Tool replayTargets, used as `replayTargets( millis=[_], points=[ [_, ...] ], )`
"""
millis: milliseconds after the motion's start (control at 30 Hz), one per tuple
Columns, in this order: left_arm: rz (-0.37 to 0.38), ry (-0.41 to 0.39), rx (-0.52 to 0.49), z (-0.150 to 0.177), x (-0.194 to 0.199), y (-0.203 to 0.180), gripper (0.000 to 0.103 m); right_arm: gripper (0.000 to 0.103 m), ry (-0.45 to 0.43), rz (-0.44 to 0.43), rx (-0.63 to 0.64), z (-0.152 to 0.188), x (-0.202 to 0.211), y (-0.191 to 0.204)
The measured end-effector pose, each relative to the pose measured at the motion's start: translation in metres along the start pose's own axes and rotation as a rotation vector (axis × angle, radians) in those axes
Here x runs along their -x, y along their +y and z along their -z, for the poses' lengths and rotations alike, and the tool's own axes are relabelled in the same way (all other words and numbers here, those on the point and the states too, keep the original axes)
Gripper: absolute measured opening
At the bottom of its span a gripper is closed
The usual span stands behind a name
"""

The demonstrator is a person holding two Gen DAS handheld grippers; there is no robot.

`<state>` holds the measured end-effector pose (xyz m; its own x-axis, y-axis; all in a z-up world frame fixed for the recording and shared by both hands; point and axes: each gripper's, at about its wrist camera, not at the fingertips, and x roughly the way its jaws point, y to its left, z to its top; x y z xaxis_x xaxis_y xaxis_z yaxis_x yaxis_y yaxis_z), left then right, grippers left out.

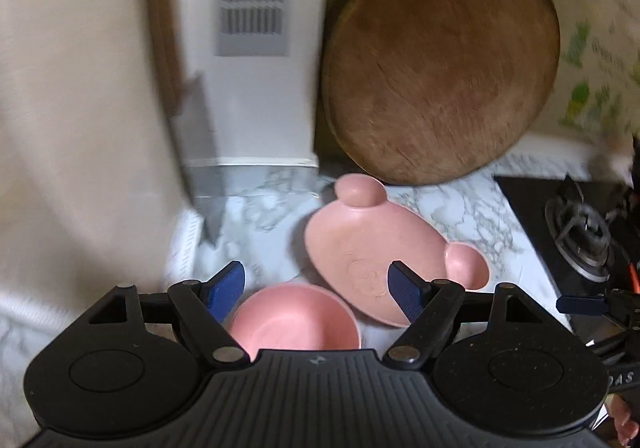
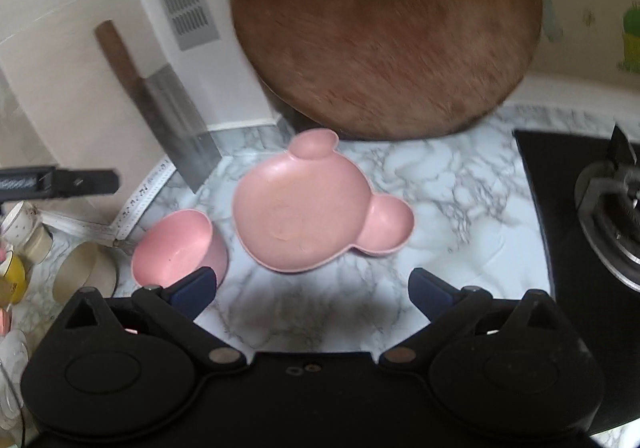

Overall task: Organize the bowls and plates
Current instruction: 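Close the left gripper on the bear plate rim while the right gripper also pinches it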

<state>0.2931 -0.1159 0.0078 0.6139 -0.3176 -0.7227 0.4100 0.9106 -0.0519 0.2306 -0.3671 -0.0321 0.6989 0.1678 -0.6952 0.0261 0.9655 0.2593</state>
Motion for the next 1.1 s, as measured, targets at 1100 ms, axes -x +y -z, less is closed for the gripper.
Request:
replayTargets(
  millis=[1100],
  points=[
    [-0.001, 0.258, 0.024, -0.063, -0.208, -0.007, 0.078, 0.066, 0.233, -0.016, -0.437, -0.018, -0.112, -0.026]
  ],
)
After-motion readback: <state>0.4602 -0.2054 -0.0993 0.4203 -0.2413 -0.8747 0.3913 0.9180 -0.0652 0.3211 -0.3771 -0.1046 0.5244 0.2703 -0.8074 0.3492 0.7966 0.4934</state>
